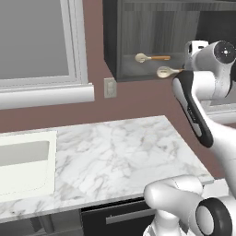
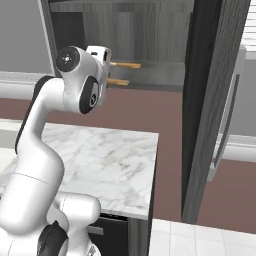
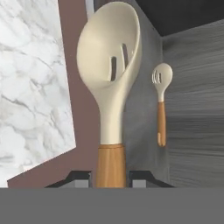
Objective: Organize the utensils by type. Pick up the wooden spoons from the counter and place them in the open cabinet. Then pick up the metallic utensils from the counter and place them in the open drawer.
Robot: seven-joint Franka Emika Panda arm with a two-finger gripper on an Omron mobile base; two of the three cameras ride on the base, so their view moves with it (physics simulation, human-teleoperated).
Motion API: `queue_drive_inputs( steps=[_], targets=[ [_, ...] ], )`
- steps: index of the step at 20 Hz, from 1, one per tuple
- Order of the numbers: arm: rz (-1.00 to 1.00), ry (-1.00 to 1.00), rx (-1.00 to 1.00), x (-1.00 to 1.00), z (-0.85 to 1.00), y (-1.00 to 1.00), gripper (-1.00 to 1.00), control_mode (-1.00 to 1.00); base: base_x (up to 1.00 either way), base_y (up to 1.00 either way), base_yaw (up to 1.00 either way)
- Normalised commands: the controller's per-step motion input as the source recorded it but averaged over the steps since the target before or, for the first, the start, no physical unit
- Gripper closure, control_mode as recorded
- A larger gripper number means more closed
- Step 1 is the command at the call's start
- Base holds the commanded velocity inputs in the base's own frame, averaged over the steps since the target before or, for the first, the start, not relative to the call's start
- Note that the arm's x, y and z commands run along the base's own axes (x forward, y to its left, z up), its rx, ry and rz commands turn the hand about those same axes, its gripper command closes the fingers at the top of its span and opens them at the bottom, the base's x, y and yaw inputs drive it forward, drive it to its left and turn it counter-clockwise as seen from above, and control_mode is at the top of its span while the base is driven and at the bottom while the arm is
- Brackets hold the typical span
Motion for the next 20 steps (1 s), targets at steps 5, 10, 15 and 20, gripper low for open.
queue_drive_inputs(
  steps=[5,10,15,20],
  targets=[
    [0.00,-0.08,0.00,0.54,0.39,-0.15,1.00,-1.00,0.00,0.00,0.00],
    [0.00,-0.07,0.00,0.53,0.06,0.02,1.00,-1.00,0.00,0.00,0.00],
    [0.00,-0.14,-0.01,0.40,0.00,0.03,1.00,-1.00,0.00,0.00,0.00],
    [0.05,-0.24,0.00,0.33,0.00,0.00,1.00,-1.00,0.00,0.00,0.00]
  ],
)
